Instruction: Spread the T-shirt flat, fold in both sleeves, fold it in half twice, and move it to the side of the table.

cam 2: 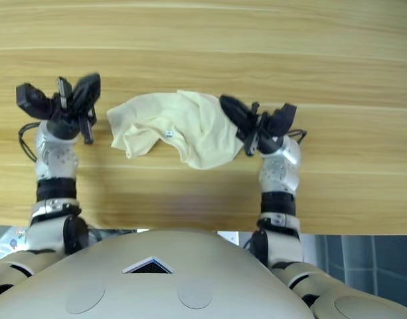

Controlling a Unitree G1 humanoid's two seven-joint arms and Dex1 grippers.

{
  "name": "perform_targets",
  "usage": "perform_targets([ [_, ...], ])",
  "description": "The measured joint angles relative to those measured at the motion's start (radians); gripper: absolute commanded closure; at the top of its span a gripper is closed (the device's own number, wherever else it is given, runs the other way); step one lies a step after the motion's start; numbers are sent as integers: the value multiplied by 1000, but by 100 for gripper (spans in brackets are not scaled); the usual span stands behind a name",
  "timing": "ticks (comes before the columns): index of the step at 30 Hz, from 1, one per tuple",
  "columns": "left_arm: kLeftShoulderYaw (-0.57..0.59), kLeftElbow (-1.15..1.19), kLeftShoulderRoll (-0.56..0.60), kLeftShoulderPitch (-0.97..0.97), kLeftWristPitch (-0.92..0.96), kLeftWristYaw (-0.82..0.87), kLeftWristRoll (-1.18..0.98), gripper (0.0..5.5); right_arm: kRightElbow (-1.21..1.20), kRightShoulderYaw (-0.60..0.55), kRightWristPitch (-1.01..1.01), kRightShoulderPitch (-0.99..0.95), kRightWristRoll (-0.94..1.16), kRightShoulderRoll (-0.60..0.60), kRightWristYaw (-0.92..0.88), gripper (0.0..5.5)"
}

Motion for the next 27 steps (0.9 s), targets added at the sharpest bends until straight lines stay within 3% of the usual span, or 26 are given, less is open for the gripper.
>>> perform_targets([
  [3, -223, -276, 206, 179, -21, -26, -76, 463, -185, 134, 13, 131, 79, -113, 51, 410],
  [5, -339, -488, 357, 265, -46, -39, -167, 428, -367, 209, 32, 210, 153, -197, 72, 371],
  [8, -400, -660, 484, 322, -119, -48, -259, 383, -548, 294, 5, 289, 182, -290, 92, 319],
  [13, -472, -528, 455, 294, -301, -46, -71, 303, -538, 304, -101, 312, 62, -313, 90, 225],
  [18, -470, -494, 417, 281, -351, -44, -40, 229, -518, 295, -159, 318, 23, -310, 62, 150],
  [23, -444, -415, 357, 251, -371, -47, 18, 148, -445, 292, -223, 298, -69, -280, 8, 150],
  [27, -373, -265, 266, 184, -406, 4, 106, 121, -321, 244, -276, 218, -229, -225, -201, 150],
])
